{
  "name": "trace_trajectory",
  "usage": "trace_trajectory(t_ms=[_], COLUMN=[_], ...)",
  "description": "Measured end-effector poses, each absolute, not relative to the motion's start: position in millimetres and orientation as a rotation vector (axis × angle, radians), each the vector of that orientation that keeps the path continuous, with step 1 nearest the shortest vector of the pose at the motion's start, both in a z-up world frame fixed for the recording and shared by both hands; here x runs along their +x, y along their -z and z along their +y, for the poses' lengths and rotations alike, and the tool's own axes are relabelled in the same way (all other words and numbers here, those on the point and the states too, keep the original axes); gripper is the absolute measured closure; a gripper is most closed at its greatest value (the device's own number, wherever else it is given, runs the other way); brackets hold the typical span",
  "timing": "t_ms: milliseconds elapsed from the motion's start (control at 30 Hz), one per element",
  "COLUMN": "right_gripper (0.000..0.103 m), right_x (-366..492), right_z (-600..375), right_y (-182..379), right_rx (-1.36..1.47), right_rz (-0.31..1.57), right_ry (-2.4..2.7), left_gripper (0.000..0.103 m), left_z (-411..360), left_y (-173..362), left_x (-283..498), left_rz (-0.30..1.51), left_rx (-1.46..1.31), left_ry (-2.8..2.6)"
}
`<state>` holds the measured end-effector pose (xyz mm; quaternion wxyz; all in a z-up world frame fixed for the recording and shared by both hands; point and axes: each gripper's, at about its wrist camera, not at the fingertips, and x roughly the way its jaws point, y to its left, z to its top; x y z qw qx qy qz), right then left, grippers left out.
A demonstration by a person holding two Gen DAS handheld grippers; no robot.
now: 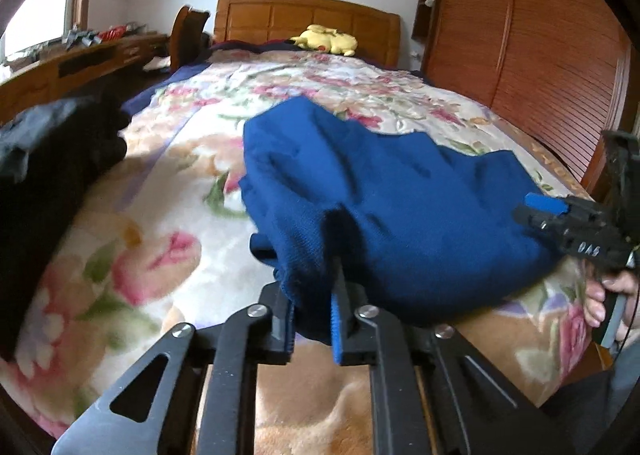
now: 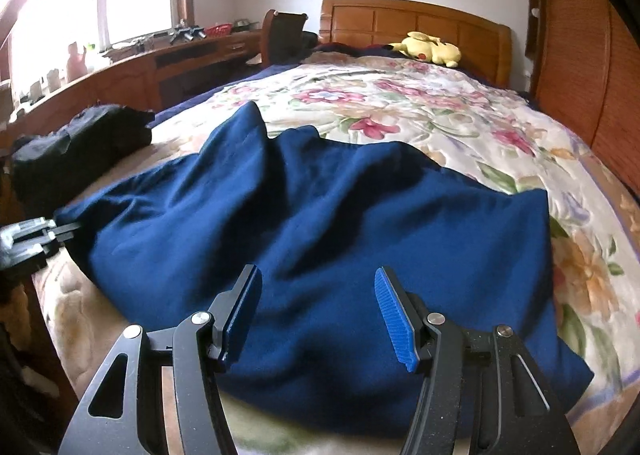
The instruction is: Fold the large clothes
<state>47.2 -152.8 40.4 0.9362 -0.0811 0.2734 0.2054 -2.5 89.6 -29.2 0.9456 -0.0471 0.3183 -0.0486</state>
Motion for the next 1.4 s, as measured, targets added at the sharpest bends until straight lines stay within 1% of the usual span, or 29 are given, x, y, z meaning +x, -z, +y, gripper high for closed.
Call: trace_trajectory(t_ms=[200,333,500,733,867,967,1067,1100,1133,1167,1200,1267,1300,1333,1367,1400], right_gripper=[0.042,0.042,0.042,0.042,0.042,0.042,0.042,0.042,0.042,0.042,0.042,0.042,0.042,0.042,0.042,0.042], right_x=[48,41,30,9,-1,-4,-1,-2,-3,-4,-4,-1,-1,-1,-2,-4], right_z=[-170,-198,-241,-292,-302,-306,-304,-304,-304,-303,-302,-301,-302,-301,-299,-298], right_y=[-39,-45,-47,-45,-46,-44,-41,-41,-40,-42,-43,-47,-48,-47,-48,-49], right_rx=[-0.176,-0.158,-0.137,-0.109,-0.098,-0.091,-0.098,-0.1,-0.105,-0.105,-0.101,-0.087,-0.086,-0.089,-0.092,-0.094], right_rz=[0.568,0.551,0.534,0.527,0.525,0.527,0.536,0.538,0.542,0.542,0.54,0.531,0.525,0.52,0.515,0.509], right_ry=[-0.383,-0.343,-0.286,-0.22,-0.199,-0.192,-0.187,-0.188,-0.191,-0.189,-0.188,-0.192,-0.195,-0.198,-0.2,-0.201], left_gripper=[0.095,0.095,0.096,0.096,0.096,0.094,0.087,0.081,0.072,0.068,0.061,0.06,0.057,0.049,0.045,0.034], left_z=[57,9,-68,-167,-198,-207,-203,-203,-198,-196,-188,-179,-170,-164,-157,-149], left_y=[-19,-52,-77,-87,-78,-64,-56,-55,-55,-56,-58,-59,-61,-60,-60,-60], left_x=[12,29,52,58,59,61,58,55,50,47,40,35,31,30,29,28], left_rz=[0.547,0.488,0.452,0.448,0.479,0.525,0.575,0.573,0.558,0.546,0.528,0.51,0.505,0.503,0.499,0.493], left_rx=[-0.027,0.057,0.176,0.274,0.296,0.307,0.282,0.277,0.269,0.263,0.253,0.243,0.239,0.234,0.228,0.222], left_ry=[0.135,0.186,0.284,0.437,0.496,0.521,0.539,0.537,0.532,0.527,0.52,0.507,0.494,0.485,0.474,0.462])
